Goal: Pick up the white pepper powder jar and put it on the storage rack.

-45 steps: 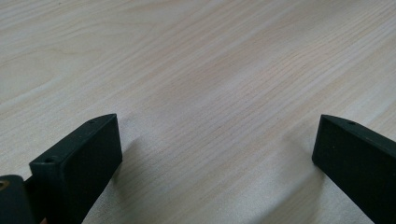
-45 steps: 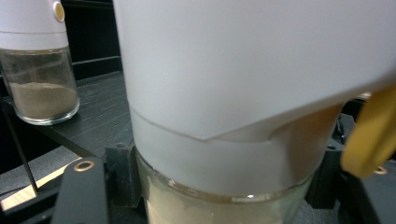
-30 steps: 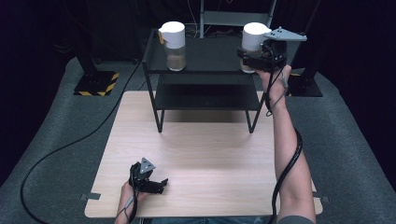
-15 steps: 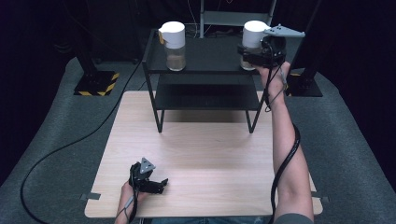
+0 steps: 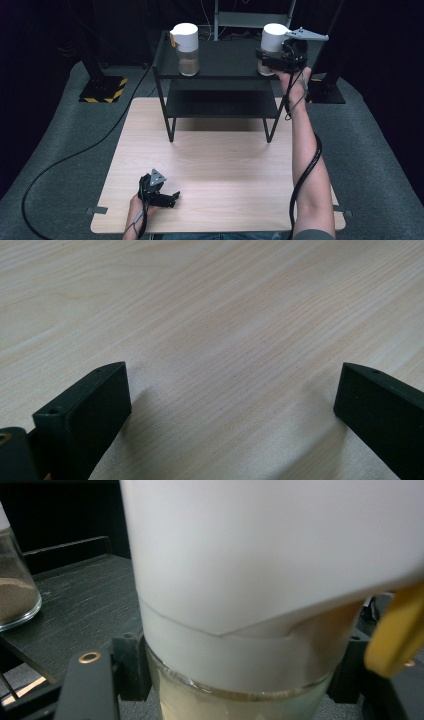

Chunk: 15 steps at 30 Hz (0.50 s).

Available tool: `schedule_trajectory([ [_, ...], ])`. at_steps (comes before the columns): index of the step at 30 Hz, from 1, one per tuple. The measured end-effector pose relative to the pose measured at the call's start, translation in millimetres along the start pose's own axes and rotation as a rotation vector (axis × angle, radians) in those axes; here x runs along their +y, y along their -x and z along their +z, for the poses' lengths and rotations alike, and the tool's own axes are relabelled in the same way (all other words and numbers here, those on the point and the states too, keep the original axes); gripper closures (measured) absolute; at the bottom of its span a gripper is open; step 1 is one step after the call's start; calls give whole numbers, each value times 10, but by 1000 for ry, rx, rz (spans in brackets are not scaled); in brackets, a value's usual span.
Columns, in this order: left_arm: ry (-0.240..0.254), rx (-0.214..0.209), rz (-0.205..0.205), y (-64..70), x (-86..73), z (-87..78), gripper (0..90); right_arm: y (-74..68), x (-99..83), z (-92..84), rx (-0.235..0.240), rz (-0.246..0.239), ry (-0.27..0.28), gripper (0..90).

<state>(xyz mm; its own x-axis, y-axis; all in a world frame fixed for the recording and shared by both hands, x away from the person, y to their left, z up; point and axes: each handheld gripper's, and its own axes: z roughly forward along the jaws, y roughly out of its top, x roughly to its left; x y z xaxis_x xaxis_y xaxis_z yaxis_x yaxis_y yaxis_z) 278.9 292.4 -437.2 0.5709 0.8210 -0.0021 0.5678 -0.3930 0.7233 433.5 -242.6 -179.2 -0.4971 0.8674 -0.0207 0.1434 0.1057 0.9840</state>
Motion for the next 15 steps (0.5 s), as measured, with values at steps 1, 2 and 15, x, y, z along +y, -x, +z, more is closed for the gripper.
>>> schedule_trajectory([
  [1, 0, 0, 0, 0, 0, 0, 13, 5, -3, -3, 3, -1, 0, 300],
  [2, 0, 0, 0, 0, 0, 0, 13, 14, -8, -4, 6, 2, 3, 299],
  [15, 0, 0, 0, 0, 0, 0, 13, 24, 10, 2, 9, -5, -3, 297],
])
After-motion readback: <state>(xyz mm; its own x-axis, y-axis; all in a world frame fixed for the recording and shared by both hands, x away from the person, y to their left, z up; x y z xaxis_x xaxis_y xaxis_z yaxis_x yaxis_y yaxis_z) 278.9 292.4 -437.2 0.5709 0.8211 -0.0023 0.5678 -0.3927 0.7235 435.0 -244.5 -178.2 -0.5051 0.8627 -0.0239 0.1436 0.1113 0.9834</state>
